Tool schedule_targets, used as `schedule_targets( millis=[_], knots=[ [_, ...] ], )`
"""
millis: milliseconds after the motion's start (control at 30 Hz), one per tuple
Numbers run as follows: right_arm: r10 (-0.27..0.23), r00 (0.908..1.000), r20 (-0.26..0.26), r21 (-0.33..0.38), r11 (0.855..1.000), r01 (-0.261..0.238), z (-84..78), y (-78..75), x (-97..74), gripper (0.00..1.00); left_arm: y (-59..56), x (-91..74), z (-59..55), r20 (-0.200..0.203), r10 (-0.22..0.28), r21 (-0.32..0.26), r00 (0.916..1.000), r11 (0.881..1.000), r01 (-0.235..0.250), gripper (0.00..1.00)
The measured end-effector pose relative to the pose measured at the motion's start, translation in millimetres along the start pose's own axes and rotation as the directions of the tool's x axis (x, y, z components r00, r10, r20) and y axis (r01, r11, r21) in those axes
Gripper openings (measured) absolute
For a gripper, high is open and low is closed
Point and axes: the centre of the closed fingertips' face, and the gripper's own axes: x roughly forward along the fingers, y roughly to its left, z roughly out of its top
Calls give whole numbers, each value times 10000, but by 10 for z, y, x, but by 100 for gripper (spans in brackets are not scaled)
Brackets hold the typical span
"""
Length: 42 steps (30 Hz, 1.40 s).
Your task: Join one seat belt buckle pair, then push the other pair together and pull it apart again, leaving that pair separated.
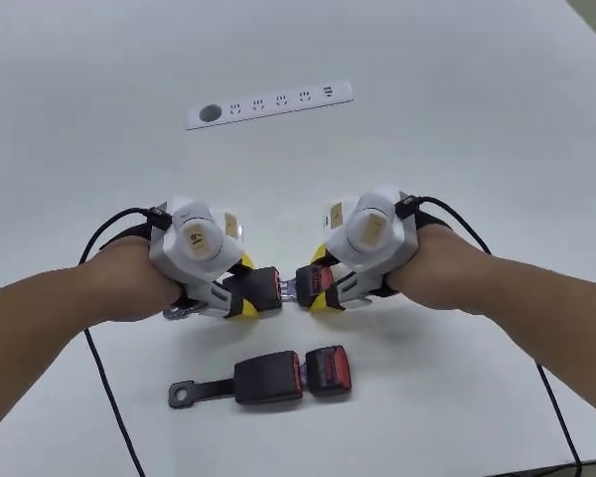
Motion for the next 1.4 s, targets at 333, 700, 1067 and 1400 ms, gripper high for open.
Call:
schedule_targets(
  millis=[333,700,1067,1400],
  knots=[
    [157,9998,-102,-221,9996,-160,100,-9,87,32,-13,-12,21,126,-40,22,9999,10000,40,33],
    [130,9998,-137,-161,9998,-132,101,-1,87,32,-20,-19,27,106,-21,51,9999,10000,20,33],
    [166,9997,-166,-161,9997,-168,114,8,64,33,-11,-19,16,54,8,-32,10000,10000,-8,33],
    [188,9994,-300,-220,9996,-194,13,-16,-6,33,40,-1,-39,55,-21,-35,10000,10000,22,33]
  ],
)
